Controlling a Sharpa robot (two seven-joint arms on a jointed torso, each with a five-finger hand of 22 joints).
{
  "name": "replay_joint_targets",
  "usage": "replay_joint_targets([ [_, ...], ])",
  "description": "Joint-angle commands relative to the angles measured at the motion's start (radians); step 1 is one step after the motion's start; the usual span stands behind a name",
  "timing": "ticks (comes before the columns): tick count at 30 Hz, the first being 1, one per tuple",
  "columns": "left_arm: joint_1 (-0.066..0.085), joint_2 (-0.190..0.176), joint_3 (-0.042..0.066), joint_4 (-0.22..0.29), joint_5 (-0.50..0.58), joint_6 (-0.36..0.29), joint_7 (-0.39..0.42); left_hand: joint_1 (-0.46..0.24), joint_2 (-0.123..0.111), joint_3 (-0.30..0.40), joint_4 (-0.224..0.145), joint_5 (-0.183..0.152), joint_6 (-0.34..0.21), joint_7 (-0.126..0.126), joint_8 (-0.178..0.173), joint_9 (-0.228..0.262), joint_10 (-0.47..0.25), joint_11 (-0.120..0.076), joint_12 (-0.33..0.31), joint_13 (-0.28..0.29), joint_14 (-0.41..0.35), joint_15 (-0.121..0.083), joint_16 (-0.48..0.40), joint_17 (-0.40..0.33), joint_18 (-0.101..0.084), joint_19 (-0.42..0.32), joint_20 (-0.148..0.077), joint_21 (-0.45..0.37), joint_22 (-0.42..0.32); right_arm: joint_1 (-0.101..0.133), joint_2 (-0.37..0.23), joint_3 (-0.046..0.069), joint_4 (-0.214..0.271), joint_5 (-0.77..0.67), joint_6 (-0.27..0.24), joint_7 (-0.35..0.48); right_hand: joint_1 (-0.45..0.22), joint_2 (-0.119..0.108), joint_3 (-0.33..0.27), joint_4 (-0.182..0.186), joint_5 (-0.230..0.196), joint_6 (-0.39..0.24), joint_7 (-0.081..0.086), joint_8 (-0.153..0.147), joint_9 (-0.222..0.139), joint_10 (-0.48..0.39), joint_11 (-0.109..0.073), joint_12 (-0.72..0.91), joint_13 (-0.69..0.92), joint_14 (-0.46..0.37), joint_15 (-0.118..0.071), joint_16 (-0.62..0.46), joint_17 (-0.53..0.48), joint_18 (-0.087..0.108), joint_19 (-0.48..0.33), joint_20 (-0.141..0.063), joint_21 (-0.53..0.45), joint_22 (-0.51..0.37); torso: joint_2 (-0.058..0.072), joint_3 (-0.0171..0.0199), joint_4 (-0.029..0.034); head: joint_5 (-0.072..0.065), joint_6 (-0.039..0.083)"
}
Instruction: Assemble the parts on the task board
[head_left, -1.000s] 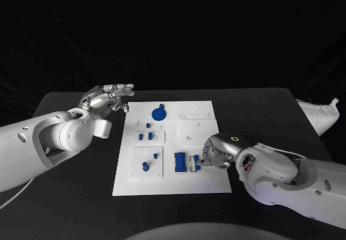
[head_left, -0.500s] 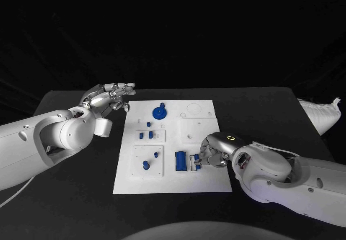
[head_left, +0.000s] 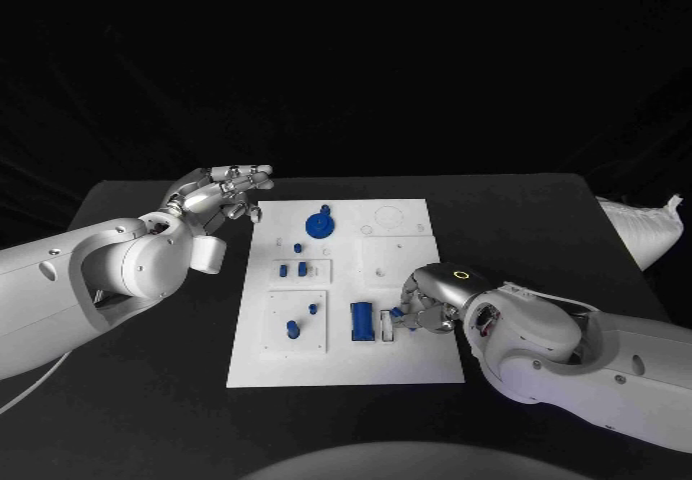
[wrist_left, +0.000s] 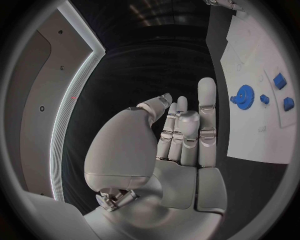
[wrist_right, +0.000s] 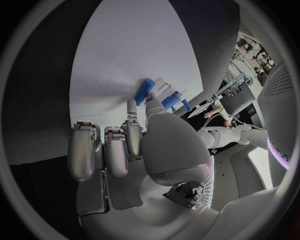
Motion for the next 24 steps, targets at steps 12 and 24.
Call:
replay_joint_targets([
  [12,0.001,-0.002,0.000,0.003,-0.012,0.023,0.000,-0.002,0.011,-0.001,-0.003,0.004,-0.005,0.001,0.004,0.000,-0.007,-0.002,0.006,0.002,-0.008,0.000,-0.004,-0.003,0.014,-0.008,0.003,-0.006,-0.003,-0.002,-0.009,-0.001,0.003,-0.036,0.042,-0.009,0.025,0.009,0.023,-0.006,-0.035,-0.001,-0.001,0.002,0.005,0.005,-0.006,-0.003,-0.049,0.093,-0.006,0.003,0.220,-0.017,0.010,-0.006,0.004,0.002,0.000,-0.0003,-0.0002,0.000,0.001],
  [24,0.001,-0.004,0.000,0.004,-0.013,0.023,-0.001,-0.002,0.011,-0.001,-0.003,0.004,-0.005,0.001,0.004,0.000,-0.009,-0.002,0.007,0.002,-0.009,0.000,-0.006,-0.007,0.015,-0.009,0.003,-0.009,-0.005,-0.002,-0.013,-0.001,0.014,-0.126,0.060,0.010,0.008,-0.060,0.043,-0.008,-0.080,-0.040,0.023,-0.029,0.001,-0.007,0.014,-0.017,-0.054,0.092,0.010,0.000,0.215,-0.015,0.003,0.006,-0.007,-0.010,0.000,0.0005,0.0008,-0.001,-0.001],
])
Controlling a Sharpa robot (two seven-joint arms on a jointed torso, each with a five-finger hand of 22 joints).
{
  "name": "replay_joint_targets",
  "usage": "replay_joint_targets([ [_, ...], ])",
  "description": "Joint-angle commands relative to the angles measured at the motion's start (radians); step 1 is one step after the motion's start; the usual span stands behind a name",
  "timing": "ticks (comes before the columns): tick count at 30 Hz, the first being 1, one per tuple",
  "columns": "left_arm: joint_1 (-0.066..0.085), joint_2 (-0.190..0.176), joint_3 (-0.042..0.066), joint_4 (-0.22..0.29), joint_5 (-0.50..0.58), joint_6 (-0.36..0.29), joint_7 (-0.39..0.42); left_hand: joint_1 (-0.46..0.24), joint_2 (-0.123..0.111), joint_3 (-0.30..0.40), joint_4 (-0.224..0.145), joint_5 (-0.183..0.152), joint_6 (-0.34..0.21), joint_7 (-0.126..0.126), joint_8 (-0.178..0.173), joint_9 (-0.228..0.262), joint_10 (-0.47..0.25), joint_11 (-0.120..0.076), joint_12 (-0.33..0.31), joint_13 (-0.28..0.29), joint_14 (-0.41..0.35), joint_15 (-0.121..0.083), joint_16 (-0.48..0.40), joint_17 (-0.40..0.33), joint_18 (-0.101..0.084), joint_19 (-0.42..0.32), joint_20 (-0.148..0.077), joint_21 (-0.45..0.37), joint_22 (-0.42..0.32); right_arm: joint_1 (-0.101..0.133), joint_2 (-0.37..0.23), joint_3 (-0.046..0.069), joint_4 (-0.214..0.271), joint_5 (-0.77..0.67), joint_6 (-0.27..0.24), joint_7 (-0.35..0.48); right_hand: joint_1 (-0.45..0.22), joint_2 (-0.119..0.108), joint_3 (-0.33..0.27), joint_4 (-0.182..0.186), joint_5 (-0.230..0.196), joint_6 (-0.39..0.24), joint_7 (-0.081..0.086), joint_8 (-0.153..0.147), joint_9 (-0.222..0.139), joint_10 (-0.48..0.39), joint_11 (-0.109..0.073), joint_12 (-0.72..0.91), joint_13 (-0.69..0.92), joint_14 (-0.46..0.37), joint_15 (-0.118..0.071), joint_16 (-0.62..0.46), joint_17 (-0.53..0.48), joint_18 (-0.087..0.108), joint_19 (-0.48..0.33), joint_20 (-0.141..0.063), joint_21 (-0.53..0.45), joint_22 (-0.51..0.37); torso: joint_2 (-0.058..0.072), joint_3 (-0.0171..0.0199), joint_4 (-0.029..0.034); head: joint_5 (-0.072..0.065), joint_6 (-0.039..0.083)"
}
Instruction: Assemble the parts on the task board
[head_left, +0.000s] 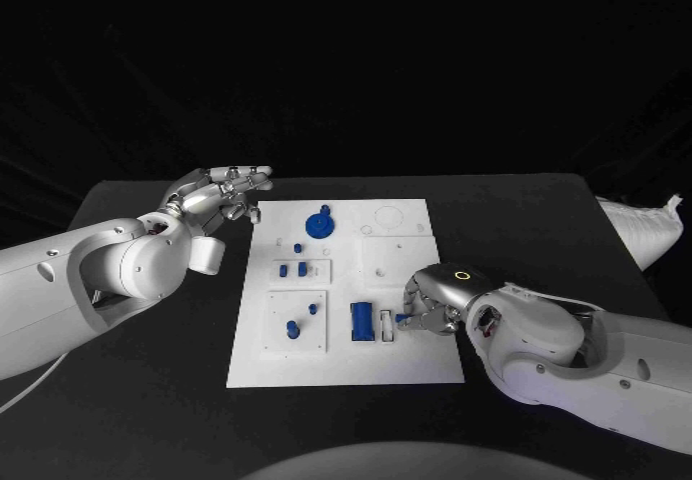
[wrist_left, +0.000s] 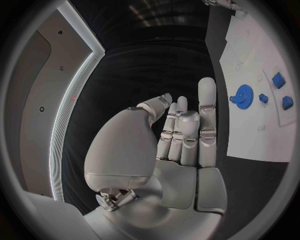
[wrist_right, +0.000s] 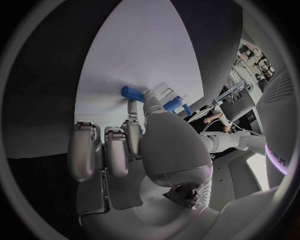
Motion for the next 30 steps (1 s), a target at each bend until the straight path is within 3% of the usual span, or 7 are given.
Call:
replay_joint_targets([
  [1,0.001,0.000,0.000,0.002,-0.006,0.020,0.003,-0.002,0.011,-0.001,-0.003,0.004,-0.005,0.001,0.004,0.000,-0.005,0.002,0.007,0.001,-0.009,0.000,-0.006,-0.001,0.015,-0.006,-0.001,-0.004,-0.001,-0.003,-0.001,-0.002,0.006,-0.082,0.019,0.011,-0.009,-0.034,0.013,-0.001,-0.008,-0.011,0.004,-0.008,-0.003,-0.004,0.013,0.004,-0.080,0.092,0.011,0.000,0.216,-0.015,0.003,0.008,-0.002,0.003,0.000,0.0006,0.0007,0.000,-0.001],
  [8,0.000,0.001,0.000,0.001,-0.006,0.022,0.003,-0.002,0.011,-0.001,-0.003,0.004,-0.005,0.001,0.004,0.000,-0.005,0.002,0.007,0.001,-0.009,0.000,-0.006,-0.001,0.015,-0.006,-0.001,-0.004,-0.001,-0.003,-0.005,-0.002,0.017,-0.113,-0.010,0.022,-0.017,-0.057,0.032,0.005,-0.010,-0.018,0.010,-0.018,-0.005,-0.004,0.018,0.008,-0.077,0.093,0.017,0.004,0.222,-0.017,0.006,0.013,0.003,0.011,-0.001,0.0001,-0.0001,0.000,-0.001],
  [17,0.000,0.000,0.000,0.001,-0.006,0.023,0.003,-0.002,0.011,-0.001,-0.003,0.004,-0.007,0.002,0.003,0.000,-0.007,0.002,0.007,0.001,-0.010,0.000,-0.007,-0.003,0.015,-0.006,-0.001,-0.004,-0.001,-0.003,-0.017,-0.002,0.023,-0.120,0.006,0.023,-0.025,-0.065,0.052,0.016,-0.005,-0.009,0.009,-0.019,-0.003,-0.003,0.018,0.010,-0.076,0.093,0.018,0.004,0.222,-0.017,0.007,0.016,0.004,0.013,0.000,-0.0003,0.0003,-0.001,0.000],
  [26,0.000,0.000,0.000,0.001,-0.006,0.024,0.003,-0.002,0.011,-0.001,-0.003,0.004,-0.007,0.002,0.003,0.000,-0.007,0.002,0.007,0.001,-0.010,0.000,-0.007,-0.003,0.015,-0.006,-0.001,-0.004,-0.001,-0.004,-0.027,-0.002,0.024,-0.125,0.038,0.021,0.002,-0.058,0.114,0.012,0.071,0.006,0.002,-0.025,-0.004,-0.003,0.011,0.011,-0.075,0.094,0.012,0.005,0.224,-0.017,0.008,0.012,0.006,0.017,-0.001,-0.0008,0.0009,0.000,-0.001],
  [30,0.000,0.001,0.000,0.001,-0.006,0.024,0.003,-0.002,0.012,0.000,-0.003,0.004,-0.007,0.002,0.003,0.000,-0.008,0.002,0.008,0.001,-0.011,0.000,-0.008,-0.004,0.015,-0.007,-0.001,-0.004,-0.001,-0.004,-0.027,-0.002,0.020,-0.128,0.058,0.021,0.007,-0.059,0.128,0.009,0.083,0.009,0.001,-0.028,-0.004,-0.003,0.010,0.012,-0.074,0.094,0.011,0.005,0.224,-0.017,0.008,0.011,0.007,0.018,-0.001,-0.0011,0.0013,0.000,0.000],
])
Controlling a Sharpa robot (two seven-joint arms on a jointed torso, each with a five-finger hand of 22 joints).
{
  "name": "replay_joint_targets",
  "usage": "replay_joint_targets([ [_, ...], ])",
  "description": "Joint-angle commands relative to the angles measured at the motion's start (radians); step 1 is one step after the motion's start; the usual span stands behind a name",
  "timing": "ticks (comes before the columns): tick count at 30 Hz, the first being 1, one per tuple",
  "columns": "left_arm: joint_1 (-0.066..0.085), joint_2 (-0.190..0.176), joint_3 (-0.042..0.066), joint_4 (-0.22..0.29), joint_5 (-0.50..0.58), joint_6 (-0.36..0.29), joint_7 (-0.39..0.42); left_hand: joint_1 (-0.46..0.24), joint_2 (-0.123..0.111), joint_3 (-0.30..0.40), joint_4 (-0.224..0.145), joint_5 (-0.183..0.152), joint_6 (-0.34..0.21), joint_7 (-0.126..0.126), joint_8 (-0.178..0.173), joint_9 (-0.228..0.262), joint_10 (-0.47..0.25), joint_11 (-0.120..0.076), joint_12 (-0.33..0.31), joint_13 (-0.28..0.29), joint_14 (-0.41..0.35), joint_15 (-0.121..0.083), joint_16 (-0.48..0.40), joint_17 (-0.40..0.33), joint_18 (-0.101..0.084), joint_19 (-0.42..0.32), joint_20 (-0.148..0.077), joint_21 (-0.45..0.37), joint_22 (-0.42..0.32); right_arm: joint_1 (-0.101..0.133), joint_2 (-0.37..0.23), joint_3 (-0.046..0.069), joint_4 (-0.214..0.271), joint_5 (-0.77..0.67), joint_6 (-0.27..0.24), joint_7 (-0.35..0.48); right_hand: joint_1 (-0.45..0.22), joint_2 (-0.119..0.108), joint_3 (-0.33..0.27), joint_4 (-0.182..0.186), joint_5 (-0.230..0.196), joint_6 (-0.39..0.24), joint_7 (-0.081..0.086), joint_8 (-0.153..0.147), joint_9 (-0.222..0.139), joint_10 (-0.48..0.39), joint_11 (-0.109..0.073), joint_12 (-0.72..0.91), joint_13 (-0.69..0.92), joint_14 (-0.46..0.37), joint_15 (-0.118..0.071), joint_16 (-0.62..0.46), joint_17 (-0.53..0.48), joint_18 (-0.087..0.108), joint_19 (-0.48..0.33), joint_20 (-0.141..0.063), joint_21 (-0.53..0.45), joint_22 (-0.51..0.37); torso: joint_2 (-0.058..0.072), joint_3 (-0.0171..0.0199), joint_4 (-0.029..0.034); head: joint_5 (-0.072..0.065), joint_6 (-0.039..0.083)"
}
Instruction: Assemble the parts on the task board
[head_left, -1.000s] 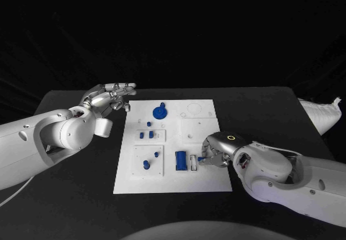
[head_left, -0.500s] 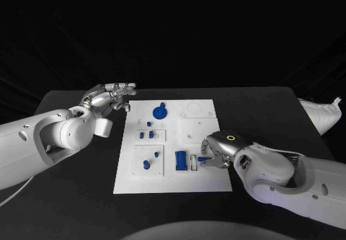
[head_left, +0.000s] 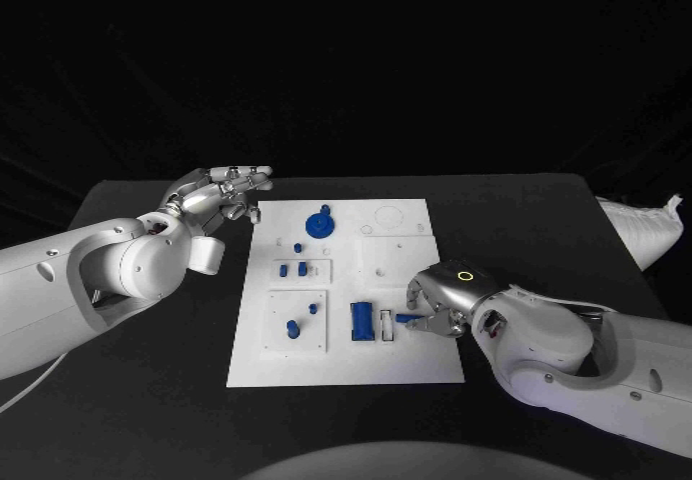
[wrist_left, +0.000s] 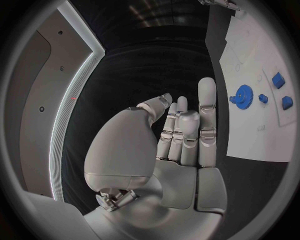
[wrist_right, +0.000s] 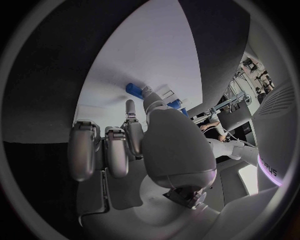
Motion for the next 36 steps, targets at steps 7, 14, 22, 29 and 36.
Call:
replay_joint_targets([
  [7,0.000,0.001,0.000,0.002,-0.005,0.020,0.005,-0.002,0.012,0.000,-0.003,0.004,-0.007,0.002,0.003,0.000,-0.008,0.002,0.002,0.002,-0.007,-0.003,-0.004,-0.002,0.015,-0.007,-0.001,-0.005,-0.001,-0.001,0.003,0.000,-0.006,-0.023,0.071,0.005,0.016,0.000,0.015,-0.001,0.011,0.010,0.001,-0.007,-0.001,-0.001,0.000,0.002,0.073,0.096,0.002,0.005,0.225,-0.017,0.008,0.003,0.007,0.001,0.000,-0.0007,0.0002,0.001,0.001],
  [14,0.000,0.001,0.000,0.002,-0.006,0.020,0.005,-0.002,0.012,0.000,-0.003,0.004,-0.007,0.002,0.003,0.000,-0.008,0.002,0.002,0.002,-0.007,-0.003,-0.004,-0.002,0.015,-0.007,-0.001,-0.005,-0.001,-0.001,0.009,0.000,-0.010,-0.019,0.095,0.005,0.016,0.004,0.025,0.000,0.012,0.015,-0.001,-0.008,-0.001,0.000,-0.001,0.003,0.073,0.096,0.001,0.006,0.225,-0.018,0.009,0.003,0.007,0.002,0.001,-0.0008,0.0006,0.002,-0.001],
  [22,0.000,0.001,0.000,0.002,-0.006,0.019,0.005,-0.002,0.012,0.000,-0.003,0.004,-0.007,0.002,0.003,0.000,-0.008,0.002,0.002,0.002,-0.007,-0.003,-0.004,-0.002,0.015,-0.007,-0.001,-0.005,-0.001,-0.001,0.015,0.000,-0.011,-0.032,0.088,0.007,0.073,0.060,0.130,-0.041,0.017,0.050,-0.019,-0.012,-0.001,0.007,-0.018,0.012,0.079,0.098,-0.013,0.012,0.235,-0.020,0.014,-0.009,0.016,0.017,0.001,0.0001,0.0005,0.003,-0.002],
  [29,0.000,0.001,0.000,0.002,-0.007,0.019,0.005,0.000,0.013,0.001,-0.004,0.005,-0.007,0.002,0.004,0.000,-0.010,0.002,0.004,0.002,-0.008,-0.003,-0.005,-0.004,0.015,-0.008,0.000,-0.006,-0.002,-0.001,0.020,0.000,-0.010,-0.053,0.078,0.008,0.063,0.060,0.176,-0.058,0.026,0.070,-0.025,-0.012,0.005,0.035,-0.023,0.069,0.115,0.101,-0.017,0.020,0.246,-0.023,0.019,-0.014,0.025,0.031,0.000,-0.0001,0.0008,0.004,-0.002],
  [36,0.000,0.002,0.000,0.002,-0.008,0.020,0.005,0.000,0.013,0.001,-0.004,0.005,-0.007,0.002,0.004,0.000,-0.010,0.002,0.004,0.002,-0.008,-0.003,-0.005,-0.004,0.015,-0.008,0.000,-0.006,-0.002,-0.001,0.022,0.000,-0.006,-0.059,0.029,0.005,0.011,0.047,0.213,-0.054,0.042,0.080,-0.028,-0.019,0.008,0.040,-0.025,0.073,0.120,0.101,-0.019,0.022,0.249,-0.025,0.021,-0.016,0.029,0.038,0.000,0.0005,0.0010,0.006,-0.001],
])
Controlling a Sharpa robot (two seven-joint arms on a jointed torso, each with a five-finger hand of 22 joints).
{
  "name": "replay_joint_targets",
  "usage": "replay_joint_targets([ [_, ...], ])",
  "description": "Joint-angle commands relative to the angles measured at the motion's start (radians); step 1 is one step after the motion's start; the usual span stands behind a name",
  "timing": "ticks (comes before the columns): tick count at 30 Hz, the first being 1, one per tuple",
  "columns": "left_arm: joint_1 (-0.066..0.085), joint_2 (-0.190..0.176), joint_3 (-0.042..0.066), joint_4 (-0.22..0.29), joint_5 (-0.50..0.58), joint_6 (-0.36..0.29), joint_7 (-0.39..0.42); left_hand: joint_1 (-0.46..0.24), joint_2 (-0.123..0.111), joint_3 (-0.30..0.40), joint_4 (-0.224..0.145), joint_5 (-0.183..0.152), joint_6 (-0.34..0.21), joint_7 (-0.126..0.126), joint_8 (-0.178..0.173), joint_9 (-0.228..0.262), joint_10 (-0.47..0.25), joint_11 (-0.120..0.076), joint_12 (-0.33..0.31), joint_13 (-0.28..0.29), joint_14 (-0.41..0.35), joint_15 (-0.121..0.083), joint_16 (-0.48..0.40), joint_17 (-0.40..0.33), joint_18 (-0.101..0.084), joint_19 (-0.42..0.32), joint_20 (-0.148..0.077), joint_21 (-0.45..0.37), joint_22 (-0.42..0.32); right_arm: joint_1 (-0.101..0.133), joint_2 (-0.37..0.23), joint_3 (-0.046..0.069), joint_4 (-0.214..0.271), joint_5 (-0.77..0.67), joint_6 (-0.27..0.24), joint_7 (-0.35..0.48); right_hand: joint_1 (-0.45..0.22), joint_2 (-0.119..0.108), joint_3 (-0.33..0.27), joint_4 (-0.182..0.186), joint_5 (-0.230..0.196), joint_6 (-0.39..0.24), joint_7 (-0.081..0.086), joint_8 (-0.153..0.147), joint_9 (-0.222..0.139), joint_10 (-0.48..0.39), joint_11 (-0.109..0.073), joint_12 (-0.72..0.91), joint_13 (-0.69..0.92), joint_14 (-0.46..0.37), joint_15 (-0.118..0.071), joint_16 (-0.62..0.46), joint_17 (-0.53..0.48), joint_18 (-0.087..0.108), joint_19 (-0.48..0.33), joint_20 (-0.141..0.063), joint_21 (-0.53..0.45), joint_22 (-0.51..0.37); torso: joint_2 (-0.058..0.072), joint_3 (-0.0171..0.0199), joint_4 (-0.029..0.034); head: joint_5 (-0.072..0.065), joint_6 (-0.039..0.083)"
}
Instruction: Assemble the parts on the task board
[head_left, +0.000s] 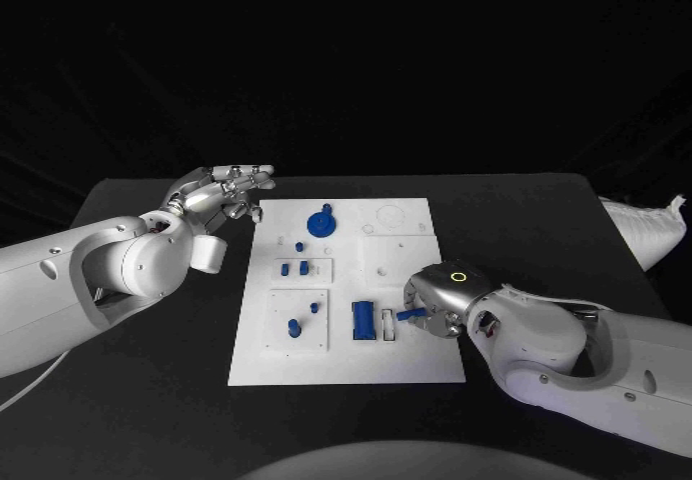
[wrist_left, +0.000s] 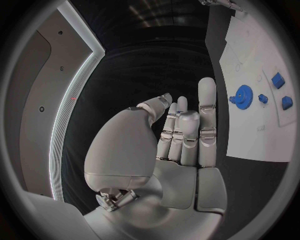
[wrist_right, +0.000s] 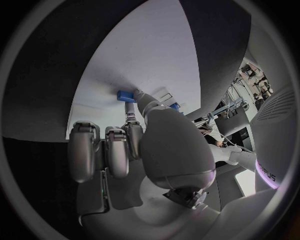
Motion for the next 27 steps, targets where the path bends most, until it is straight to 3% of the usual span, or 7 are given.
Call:
replay_joint_targets([
  [1,0.000,0.002,0.000,0.001,-0.006,0.019,0.006,0.000,0.013,0.001,-0.004,0.005,-0.007,0.002,0.004,0.000,-0.006,-0.001,0.004,0.001,-0.005,0.000,-0.005,-0.001,0.015,-0.008,0.000,-0.006,-0.001,-0.003,0.000,-0.002,0.000,-0.020,-0.035,-0.006,-0.029,0.012,0.012,0.005,0.009,0.032,-0.022,-0.005,0.014,0.028,-0.005,0.006,0.126,0.103,-0.009,0.006,0.250,-0.009,0.022,-0.008,0.006,0.014,0.000,0.0002,0.0002,0.001,0.001],
  [8,0.000,0.002,0.000,0.002,-0.006,0.019,0.006,0.000,0.013,0.001,-0.004,0.005,-0.007,0.002,0.004,0.000,-0.006,-0.001,0.004,0.001,-0.005,0.000,-0.005,-0.001,0.015,-0.008,0.000,-0.006,-0.001,-0.003,-0.013,-0.001,0.017,0.020,-0.130,-0.010,-0.089,-0.009,0.014,0.029,0.008,0.044,-0.024,-0.012,0.015,0.031,-0.006,0.009,0.130,0.104,-0.010,0.009,0.254,-0.009,0.024,-0.010,0.008,0.018,0.000,-0.0008,-0.0005,0.001,0.002],
  [15,0.000,0.001,0.000,0.003,-0.006,0.019,0.006,0.000,0.013,0.001,-0.004,0.005,-0.007,0.002,0.004,0.000,-0.006,-0.001,0.004,0.001,-0.005,0.000,-0.005,-0.001,0.015,-0.008,0.000,-0.006,-0.001,-0.003,-0.023,0.000,0.027,0.082,-0.179,-0.012,-0.135,-0.016,0.007,0.059,0.007,0.053,-0.024,-0.018,0.015,0.033,-0.006,0.008,0.131,0.105,-0.010,0.012,0.258,-0.011,0.026,-0.010,0.012,0.024,0.000,-0.0002,-0.0019,0.002,0.002],
  [23,0.000,0.001,0.000,0.004,-0.006,0.020,0.005,0.000,0.013,0.001,-0.004,0.005,-0.007,0.002,0.004,0.000,-0.006,-0.001,0.004,0.001,-0.005,0.000,-0.005,-0.001,0.015,-0.008,0.000,-0.006,-0.001,-0.003,-0.029,0.000,0.032,0.210,-0.199,-0.019,-0.164,-0.016,0.003,0.081,0.011,0.059,-0.025,-0.024,0.014,0.035,-0.006,0.011,0.135,0.105,-0.011,0.014,0.261,-0.011,0.028,-0.011,0.014,0.027,0.000,-0.0009,0.0007,0.001,0.001],
  [27,0.000,0.000,0.000,0.005,-0.006,0.019,0.005,0.000,0.013,0.001,-0.004,0.005,-0.007,0.002,0.004,0.000,-0.006,-0.001,0.004,0.001,-0.005,0.000,-0.005,-0.001,0.015,-0.008,0.000,-0.006,-0.001,-0.003,-0.030,0.000,0.028,0.294,-0.199,-0.024,-0.165,-0.019,0.005,0.081,0.032,0.060,-0.026,-0.027,0.014,0.035,-0.007,0.009,0.134,0.105,-0.012,0.013,0.260,-0.011,0.028,-0.011,0.015,0.027,0.001,-0.0013,-0.0006,0.002,0.000],
])
